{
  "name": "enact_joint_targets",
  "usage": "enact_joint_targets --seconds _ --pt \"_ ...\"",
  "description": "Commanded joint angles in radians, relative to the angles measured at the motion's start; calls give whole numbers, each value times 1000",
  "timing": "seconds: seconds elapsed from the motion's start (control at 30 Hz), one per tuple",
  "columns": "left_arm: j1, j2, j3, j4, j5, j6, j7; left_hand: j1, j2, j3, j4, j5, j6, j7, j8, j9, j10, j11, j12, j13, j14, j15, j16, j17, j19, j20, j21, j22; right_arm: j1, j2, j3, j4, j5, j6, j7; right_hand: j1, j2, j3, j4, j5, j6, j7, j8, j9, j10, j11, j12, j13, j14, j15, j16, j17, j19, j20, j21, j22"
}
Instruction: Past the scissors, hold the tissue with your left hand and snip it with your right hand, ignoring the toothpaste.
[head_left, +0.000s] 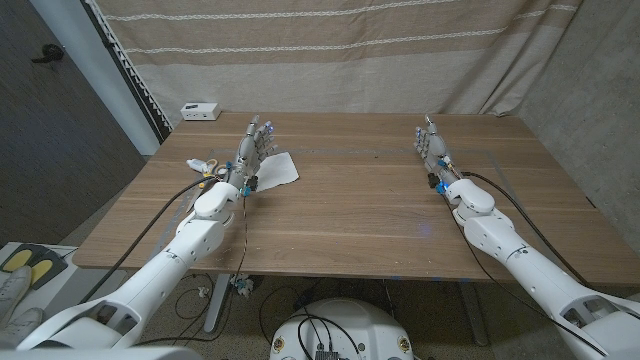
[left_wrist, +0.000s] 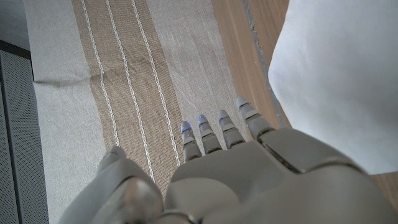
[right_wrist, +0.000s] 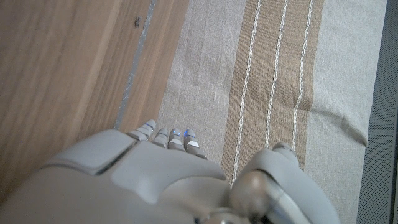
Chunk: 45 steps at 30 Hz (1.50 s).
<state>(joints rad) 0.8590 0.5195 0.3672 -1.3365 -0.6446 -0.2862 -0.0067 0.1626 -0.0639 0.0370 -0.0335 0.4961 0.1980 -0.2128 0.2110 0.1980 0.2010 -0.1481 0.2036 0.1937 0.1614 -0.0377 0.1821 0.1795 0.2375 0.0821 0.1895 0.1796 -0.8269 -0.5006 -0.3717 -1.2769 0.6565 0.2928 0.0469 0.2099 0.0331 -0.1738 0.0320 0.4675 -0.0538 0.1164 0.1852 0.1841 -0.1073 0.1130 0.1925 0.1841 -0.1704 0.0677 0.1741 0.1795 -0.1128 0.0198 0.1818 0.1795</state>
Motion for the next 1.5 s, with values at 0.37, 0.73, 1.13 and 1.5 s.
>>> enact_joint_targets --seconds 0.37,0.73,1.13,1.5 --pt "56 44 -21 -69 61 -24 74 18 3 6 -7 4 -1 -7 5 1 9 -1 4 2 5 -79 5 2 1 6 5 3 18 8 -9 56 2 34 55 23 3 -6 -9 8 -9 15 5 4 -8 7 5 5 -16 -3 5 5 -21 4 3 2" --pt "94 69 -46 -105 112 -52 140 23 3 6 -10 3 1 -7 5 1 9 0 4 2 0 -77 4 2 -5 8 4 3 17 -17 -8 47 -19 34 51 44 3 -3 -21 14 0 19 12 4 -11 6 8 5 -36 -11 1 4 -33 2 3 2" --pt "147 103 -72 -154 174 -54 214 36 3 8 -19 4 2 -7 3 1 10 -2 4 2 -18 -71 0 2 -23 5 0 3 1 -30 -13 -14 -38 -11 -4 63 2 -1 -32 19 7 15 16 4 -11 2 11 5 -41 -18 3 3 -35 -1 5 2" --pt "179 119 -91 -162 218 -62 261 52 5 12 -28 5 13 -6 6 1 9 -1 3 2 -31 -83 -1 2 -29 -15 0 3 -17 -26 -18 -56 -61 -2 -44 102 -2 2 -56 33 9 11 19 3 -6 2 16 5 -28 -17 11 2 -1 -18 19 1"
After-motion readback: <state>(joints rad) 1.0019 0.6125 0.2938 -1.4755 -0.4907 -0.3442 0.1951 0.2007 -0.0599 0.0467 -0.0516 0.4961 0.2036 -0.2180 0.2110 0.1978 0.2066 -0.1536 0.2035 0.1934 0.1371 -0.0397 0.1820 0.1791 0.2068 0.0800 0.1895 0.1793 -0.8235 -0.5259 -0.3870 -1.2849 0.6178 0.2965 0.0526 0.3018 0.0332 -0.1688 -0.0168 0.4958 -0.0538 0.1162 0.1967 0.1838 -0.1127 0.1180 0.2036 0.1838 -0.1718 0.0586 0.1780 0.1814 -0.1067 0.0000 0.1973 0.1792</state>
